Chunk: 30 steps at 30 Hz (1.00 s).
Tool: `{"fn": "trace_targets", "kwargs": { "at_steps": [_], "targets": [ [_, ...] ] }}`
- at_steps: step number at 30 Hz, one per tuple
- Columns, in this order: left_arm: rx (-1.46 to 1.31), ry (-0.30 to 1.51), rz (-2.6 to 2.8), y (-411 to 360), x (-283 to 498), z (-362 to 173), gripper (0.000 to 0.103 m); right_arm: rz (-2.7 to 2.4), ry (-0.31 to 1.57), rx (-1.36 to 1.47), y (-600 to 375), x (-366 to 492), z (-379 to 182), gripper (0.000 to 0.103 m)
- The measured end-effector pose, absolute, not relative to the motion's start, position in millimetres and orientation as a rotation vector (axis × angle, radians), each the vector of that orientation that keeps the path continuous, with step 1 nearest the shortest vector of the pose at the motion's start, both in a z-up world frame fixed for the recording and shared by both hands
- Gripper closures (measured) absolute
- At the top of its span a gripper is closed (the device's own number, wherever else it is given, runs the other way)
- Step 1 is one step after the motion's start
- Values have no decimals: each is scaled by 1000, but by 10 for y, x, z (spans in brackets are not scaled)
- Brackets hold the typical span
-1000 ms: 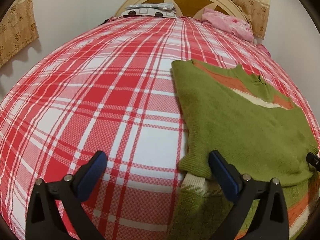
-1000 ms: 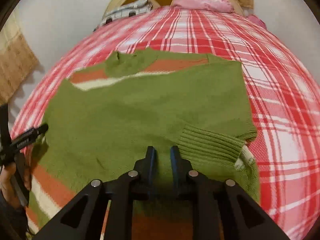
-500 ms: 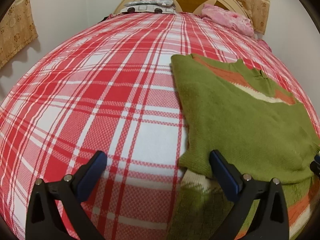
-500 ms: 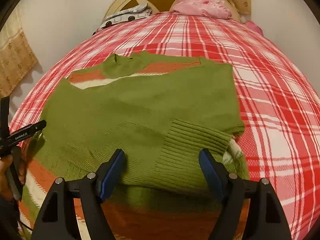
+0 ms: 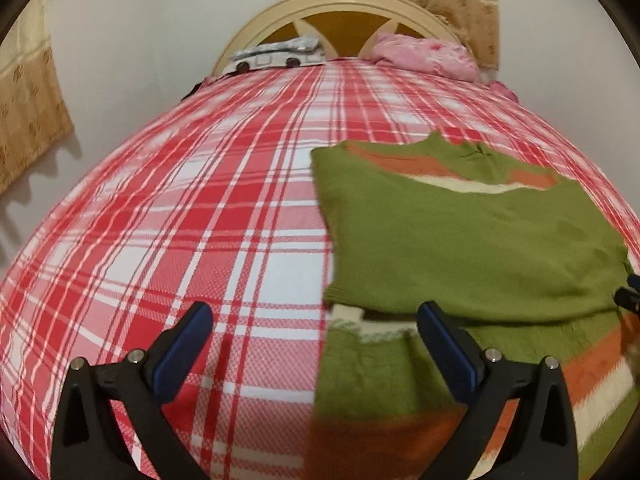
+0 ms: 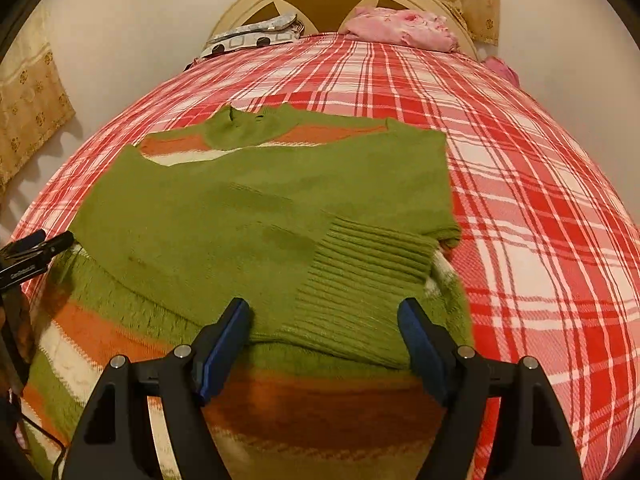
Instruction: Fold small clothes
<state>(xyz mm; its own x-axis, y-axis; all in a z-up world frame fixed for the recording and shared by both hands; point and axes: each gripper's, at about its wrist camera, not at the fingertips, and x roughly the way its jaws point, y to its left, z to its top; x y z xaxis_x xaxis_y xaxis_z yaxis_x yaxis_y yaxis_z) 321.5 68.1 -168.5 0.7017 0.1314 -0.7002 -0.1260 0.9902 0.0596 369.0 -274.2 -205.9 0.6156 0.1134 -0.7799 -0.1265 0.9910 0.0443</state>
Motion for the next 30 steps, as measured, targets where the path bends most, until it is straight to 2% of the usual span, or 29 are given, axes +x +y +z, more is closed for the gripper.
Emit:
{"fn": "trace_targets", "kwargs": {
  "at_steps": [14, 21, 30],
  "targets": [
    [46, 850, 138, 582, 3237, -1802, 0, 127, 875, -23, -2774, 3548, -2128, 24],
    [22, 882, 139, 607, 3188, -1837, 0, 132, 882, -39, -2742, 3554, -2178, 19],
    [-60, 828, 85, 648, 2800, -1716, 0, 109, 853, -68, -2718, 3324, -2110, 19]
  ]
}}
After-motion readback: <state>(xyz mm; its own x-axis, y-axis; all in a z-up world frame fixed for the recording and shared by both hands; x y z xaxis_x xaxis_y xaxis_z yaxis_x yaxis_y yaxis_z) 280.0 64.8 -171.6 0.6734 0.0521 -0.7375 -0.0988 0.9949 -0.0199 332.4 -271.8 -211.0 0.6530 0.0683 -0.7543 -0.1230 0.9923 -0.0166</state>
